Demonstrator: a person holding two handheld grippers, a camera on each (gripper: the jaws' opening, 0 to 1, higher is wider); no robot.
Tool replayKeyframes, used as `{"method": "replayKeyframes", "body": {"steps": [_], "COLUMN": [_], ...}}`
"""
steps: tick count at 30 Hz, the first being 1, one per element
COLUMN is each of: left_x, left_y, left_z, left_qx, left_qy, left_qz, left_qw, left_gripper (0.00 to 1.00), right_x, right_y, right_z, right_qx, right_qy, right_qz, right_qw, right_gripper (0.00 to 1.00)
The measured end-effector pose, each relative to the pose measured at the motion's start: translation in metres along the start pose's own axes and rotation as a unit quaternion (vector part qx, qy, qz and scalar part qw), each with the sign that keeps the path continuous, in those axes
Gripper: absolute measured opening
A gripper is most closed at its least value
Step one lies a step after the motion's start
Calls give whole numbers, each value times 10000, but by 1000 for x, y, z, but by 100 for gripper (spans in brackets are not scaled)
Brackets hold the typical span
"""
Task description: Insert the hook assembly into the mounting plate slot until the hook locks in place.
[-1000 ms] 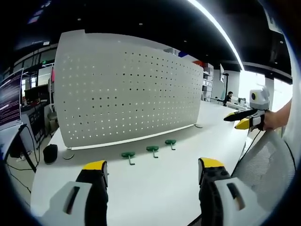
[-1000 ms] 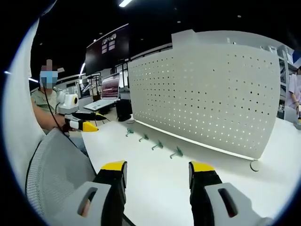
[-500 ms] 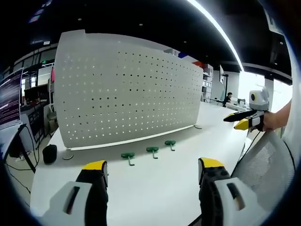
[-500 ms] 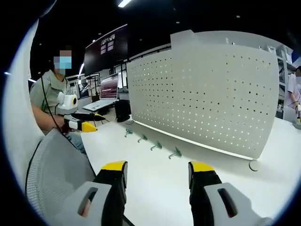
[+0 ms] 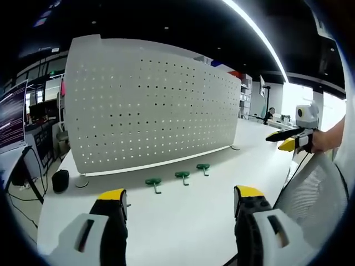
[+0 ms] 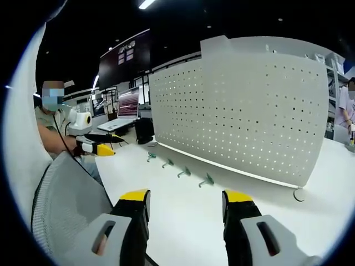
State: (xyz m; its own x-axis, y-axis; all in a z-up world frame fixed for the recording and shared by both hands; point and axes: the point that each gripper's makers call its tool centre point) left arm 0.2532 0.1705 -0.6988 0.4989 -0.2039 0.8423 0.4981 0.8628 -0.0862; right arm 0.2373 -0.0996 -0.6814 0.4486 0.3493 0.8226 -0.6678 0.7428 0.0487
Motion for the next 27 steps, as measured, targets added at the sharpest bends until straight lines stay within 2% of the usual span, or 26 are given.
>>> {"method": "replayKeyframes", "body": {"steps": [21, 27], "left_x": [-2, -4], "left_y": [17, 21], "left_z": [-3, -6], "left_qx": [56, 31], "left_qy": [133, 254], "left_qz": [-177, -290], "left_qw": [9997, 9993], "left_gripper": [81, 80], "right_x": [-1, -1], "right_y": [1, 1], "right_z": [-1, -1], "right_qx": [15, 30], "right_qy": [35, 29], "right_qz": [7, -11], "right_qw": [10000, 10000], "right_gripper": [50, 50]}}
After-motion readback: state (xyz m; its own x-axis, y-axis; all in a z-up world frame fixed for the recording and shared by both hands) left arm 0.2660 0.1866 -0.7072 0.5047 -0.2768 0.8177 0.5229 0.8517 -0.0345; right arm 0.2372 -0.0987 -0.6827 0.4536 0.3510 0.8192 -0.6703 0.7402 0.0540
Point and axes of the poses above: the point that each gripper's makers call its tool centre point, and the gripper's own axes: z roughly backward along the fingers, y roughly to its left, x roughly out of its top, and after that the axes turned 15 degrees about y, right-handed
